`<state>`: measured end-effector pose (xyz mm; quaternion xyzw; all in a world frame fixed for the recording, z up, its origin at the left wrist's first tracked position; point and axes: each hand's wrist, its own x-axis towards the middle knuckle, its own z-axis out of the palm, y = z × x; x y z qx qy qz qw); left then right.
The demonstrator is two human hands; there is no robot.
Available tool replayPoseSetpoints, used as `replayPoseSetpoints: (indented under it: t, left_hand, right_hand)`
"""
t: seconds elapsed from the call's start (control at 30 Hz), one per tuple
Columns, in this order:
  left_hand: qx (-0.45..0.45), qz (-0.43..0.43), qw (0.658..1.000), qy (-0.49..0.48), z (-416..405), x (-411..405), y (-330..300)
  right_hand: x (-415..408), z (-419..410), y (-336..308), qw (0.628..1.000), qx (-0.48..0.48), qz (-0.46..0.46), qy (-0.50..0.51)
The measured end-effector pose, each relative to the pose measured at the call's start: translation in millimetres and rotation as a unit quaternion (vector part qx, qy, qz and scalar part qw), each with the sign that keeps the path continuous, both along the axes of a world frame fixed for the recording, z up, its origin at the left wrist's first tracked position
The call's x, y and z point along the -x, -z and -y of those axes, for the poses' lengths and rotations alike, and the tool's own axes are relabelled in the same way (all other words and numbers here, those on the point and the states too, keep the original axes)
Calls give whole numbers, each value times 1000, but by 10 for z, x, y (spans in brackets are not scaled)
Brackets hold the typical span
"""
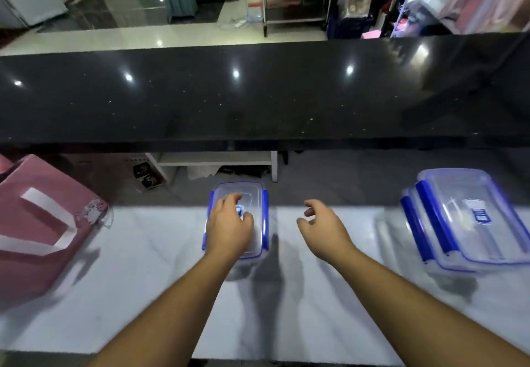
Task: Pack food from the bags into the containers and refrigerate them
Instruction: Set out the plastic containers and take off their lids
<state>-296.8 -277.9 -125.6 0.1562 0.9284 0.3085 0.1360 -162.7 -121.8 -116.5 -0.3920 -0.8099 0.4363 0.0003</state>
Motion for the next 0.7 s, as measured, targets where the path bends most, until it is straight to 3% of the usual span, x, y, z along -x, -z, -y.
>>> replayPoseSetpoints:
  t: [0.2, 0.37, 0.43, 0.53, 0.7]
  left_hand:
    - [-24, 77, 988, 135, -910, -676, -21]
    - [-50, 189, 960, 199, -1662, -1303, -169]
    - [-69, 254, 945, 192, -1935, -1551, -196]
    - [-111, 355, 915, 156, -2306, -1862, -172]
    - [-145, 412, 891, 123, -2668, -2213, -133]
  right_hand:
    - [-751, -826, -299, 975, -220, -17, -12]
    - [-1457, -1521, -409, 926, -371, -40, 64]
    - [-1714, -1784, -418, 925, -367, -17, 101]
    - [-2082, -2091, -381, 945, -278, 37, 171]
    - [-2540, -2374, -241, 975, -123, 51, 176]
